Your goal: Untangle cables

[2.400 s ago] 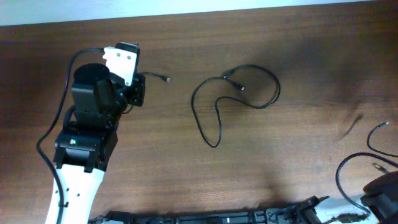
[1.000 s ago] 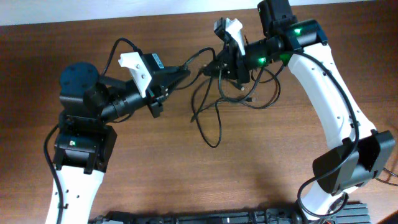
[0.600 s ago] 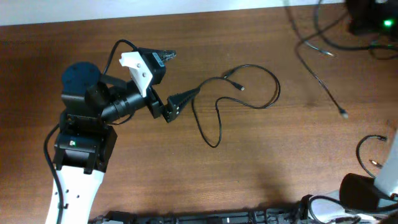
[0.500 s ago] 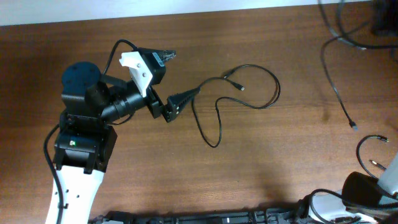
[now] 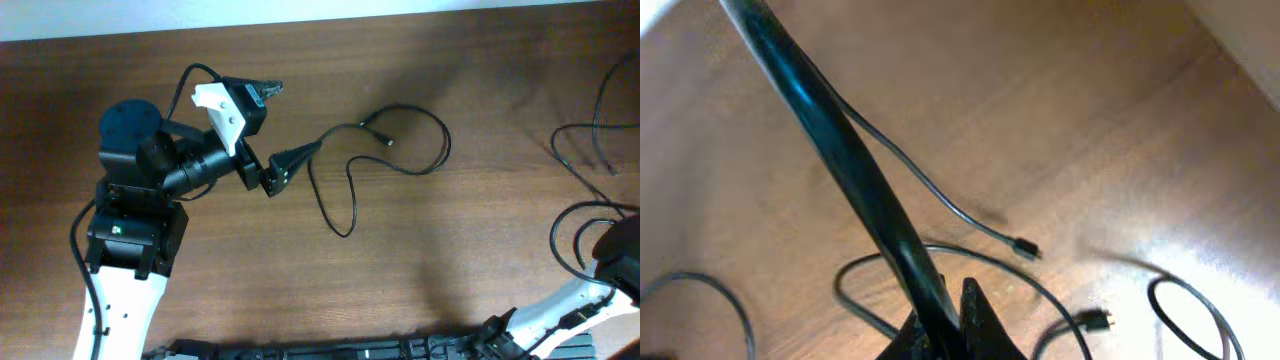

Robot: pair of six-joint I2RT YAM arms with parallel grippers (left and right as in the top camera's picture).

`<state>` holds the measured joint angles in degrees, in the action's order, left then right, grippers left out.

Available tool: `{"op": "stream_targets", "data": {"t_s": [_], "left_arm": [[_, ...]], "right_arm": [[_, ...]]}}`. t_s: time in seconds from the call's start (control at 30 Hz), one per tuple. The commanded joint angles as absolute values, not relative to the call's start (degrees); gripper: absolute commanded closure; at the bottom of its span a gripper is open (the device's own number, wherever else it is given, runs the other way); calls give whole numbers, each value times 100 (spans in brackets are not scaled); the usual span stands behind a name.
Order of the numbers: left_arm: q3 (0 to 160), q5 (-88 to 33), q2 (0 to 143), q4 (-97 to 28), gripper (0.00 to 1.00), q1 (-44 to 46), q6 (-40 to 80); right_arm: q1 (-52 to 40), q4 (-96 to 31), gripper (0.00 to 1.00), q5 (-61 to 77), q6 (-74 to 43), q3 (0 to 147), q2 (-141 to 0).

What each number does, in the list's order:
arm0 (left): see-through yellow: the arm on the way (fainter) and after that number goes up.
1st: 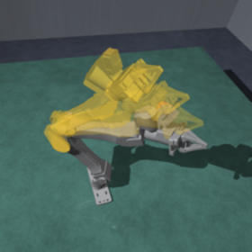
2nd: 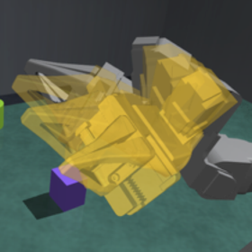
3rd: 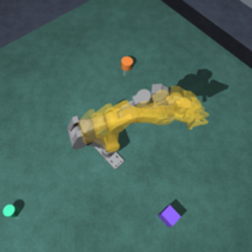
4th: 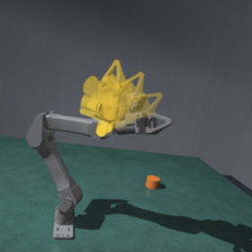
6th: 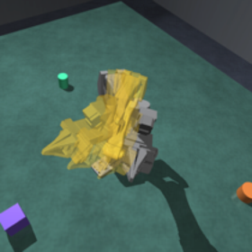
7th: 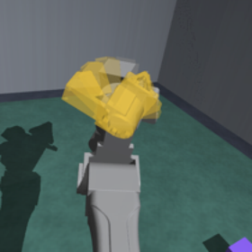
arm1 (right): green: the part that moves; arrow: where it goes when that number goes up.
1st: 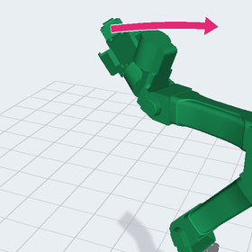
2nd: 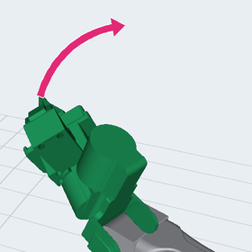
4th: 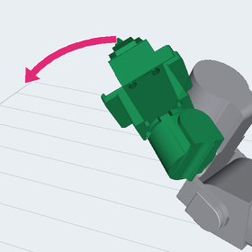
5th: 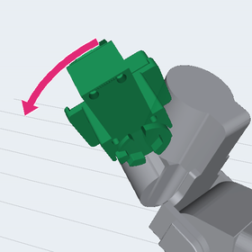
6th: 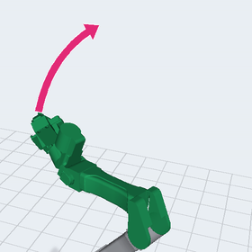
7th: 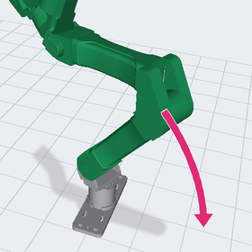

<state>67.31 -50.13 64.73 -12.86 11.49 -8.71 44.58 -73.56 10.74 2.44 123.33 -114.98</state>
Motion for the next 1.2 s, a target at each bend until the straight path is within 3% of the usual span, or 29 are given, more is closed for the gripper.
{"op": "stream_targets", "data": {"t_s": [0.0, 0.03, 0.07, 0.2, 0.23, 0.33, 0.43, 0.6, 0.7, 0.83, 0.9, 1.0, 1.03, 1.17], "left_arm": [[6792, -4971, 6493, -1293, 1, 1135, -864], [6792, -4971, 6493, -1291, 1, 1135, -864], [6792, -4971, 6493, -1293, 1, 1135, -864], [6792, -4971, 6493, -1293, 1, 1135, -864], [6792, -4971, 6493, -1293, 1, 1135, -867], [6792, -4971, 6493, -1293, 1, 1135, -867], [6792, -4971, 6493, -1293, 1, 1135, -864], [6792, -4971, 6493, -1293, 1, 1135, -864], [6792, -4971, 6493, -1293, 1, 1135, -864], [6792, -4971, 6493, -1293, 1, 1135, -864], [6792, -4971, 6493, -1293, 1, 1135, -864], [6792, -4971, 6493, -1293, 1, 1135, -864], [6792, -4971, 6493, -1291, 1, 1135, -864], [6792, -4971, 6493, -1291, 1, 1135, -864]], "right_arm": [[4639, -7485, 54, 454, -99, 12317, -11660], [4698, -7531, 38, 377, -130, 12317, -11664], [4770, -7588, 32, 377, -349, 12317, -11664], [4834, -7815, 18, 508, -491, 12317, -11664], [4827, -7972, 17, 1347, -222, 12317, -11664], [4534, -8300, 16, 2895, 1203, 12317, -11664], [3791, -8429, 10, 3006, 1199, 12317, -11664], [1789, -8274, 1, 2936, 1223, 12315, -11745], [659, -8311, 1, 2932, 1223, 12300, -11992], [-473, -8418, 1, 1551, 1409, 12278, -12304], [-703, -8600, 1, 961, 2064, 12278, -12339], [-709, -8604, 1, 1232, 2255, 12276, -12344], [-744, -8674, 1, 1850, 2731, 12237, -12352], [-788, -8237, 1, 1933, 4383, 10967, -12352]]}}
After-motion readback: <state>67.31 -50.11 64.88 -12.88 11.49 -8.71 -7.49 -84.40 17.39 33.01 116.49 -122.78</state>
